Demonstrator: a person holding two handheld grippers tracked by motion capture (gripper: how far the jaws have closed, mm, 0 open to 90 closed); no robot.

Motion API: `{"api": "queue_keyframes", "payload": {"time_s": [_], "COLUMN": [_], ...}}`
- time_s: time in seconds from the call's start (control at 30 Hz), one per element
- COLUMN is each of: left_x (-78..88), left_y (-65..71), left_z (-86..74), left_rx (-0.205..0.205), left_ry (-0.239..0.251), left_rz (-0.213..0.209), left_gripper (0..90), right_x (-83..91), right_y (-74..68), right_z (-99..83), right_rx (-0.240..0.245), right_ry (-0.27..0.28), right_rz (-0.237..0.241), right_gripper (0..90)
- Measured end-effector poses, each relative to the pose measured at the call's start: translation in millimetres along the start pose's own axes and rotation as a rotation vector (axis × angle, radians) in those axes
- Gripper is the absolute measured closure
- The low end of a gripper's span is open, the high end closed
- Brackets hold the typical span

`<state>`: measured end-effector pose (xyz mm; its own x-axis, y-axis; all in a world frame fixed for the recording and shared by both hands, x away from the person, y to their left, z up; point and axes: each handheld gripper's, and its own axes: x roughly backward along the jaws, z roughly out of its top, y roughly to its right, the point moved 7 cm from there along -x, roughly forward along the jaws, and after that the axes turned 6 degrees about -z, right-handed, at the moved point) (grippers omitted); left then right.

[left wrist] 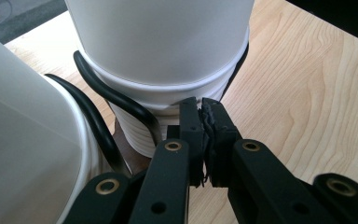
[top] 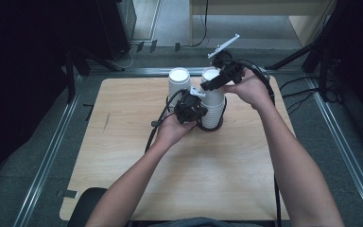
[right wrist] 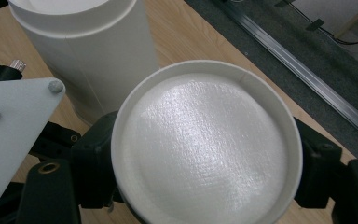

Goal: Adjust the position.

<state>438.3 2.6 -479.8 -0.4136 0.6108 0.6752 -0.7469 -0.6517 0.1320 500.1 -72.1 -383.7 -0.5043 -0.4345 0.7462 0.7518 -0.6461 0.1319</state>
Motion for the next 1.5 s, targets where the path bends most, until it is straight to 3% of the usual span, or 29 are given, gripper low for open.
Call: {"api": "queue_keyframes", "payload": {"time_s": [0.2, 0.37, 0.7, 0.77, 0.83, 1.07, 1.27, 1.5], "left_x": [0.1, -0.3, -0.5, -0.3, -0.4, 0.4, 4.0, 15.7], "left_y": [1.0, 1.0, 0.5, 0.5, 0.3, -2.4, -1.1, 3.4], "left_z": [-0.2, -0.1, 0.0, 0.0, 0.1, -2.6, -4.5, -6.1], "left_rx": [-0.033, -0.022, -0.014, -0.015, -0.012, 0.007, 0.005, 0.025], "left_ry": [-0.009, -0.005, -0.003, -0.003, -0.003, -0.009, -0.01, 0.003], "left_rz": [0.028, 0.015, 0.015, 0.015, 0.011, -0.022, -0.056, -0.141], "left_gripper": [87.9, 88.1, 87.9, 87.8, 86.5, 82.0, 79.1, 66.8], "right_x": [0.1, 0.6, 1.3, 12.2, 24.3, 57.0, 89.1, 120.1], "right_y": [0.0, -0.4, 0.9, 3.2, 6.5, 7.9, 9.2, 2.1], "right_z": [-0.1, 0.1, 1.9, 10.8, 18.9, 35.6, 42.2, 36.2], "right_rx": [0.012, 0.032, -0.014, -0.059, -0.087, -0.044, -0.047, -0.019], "right_ry": [0.007, 0.002, -0.009, 0.064, 0.095, 0.099, 0.121, 0.124], "right_rz": [0.011, 0.016, -0.006, -0.001, 0.01, -0.008, 0.0, 0.032], "right_gripper": [24.3, 24.2, 25.0, 25.7, 25.6, 25.2, 25.0, 24.9]}}
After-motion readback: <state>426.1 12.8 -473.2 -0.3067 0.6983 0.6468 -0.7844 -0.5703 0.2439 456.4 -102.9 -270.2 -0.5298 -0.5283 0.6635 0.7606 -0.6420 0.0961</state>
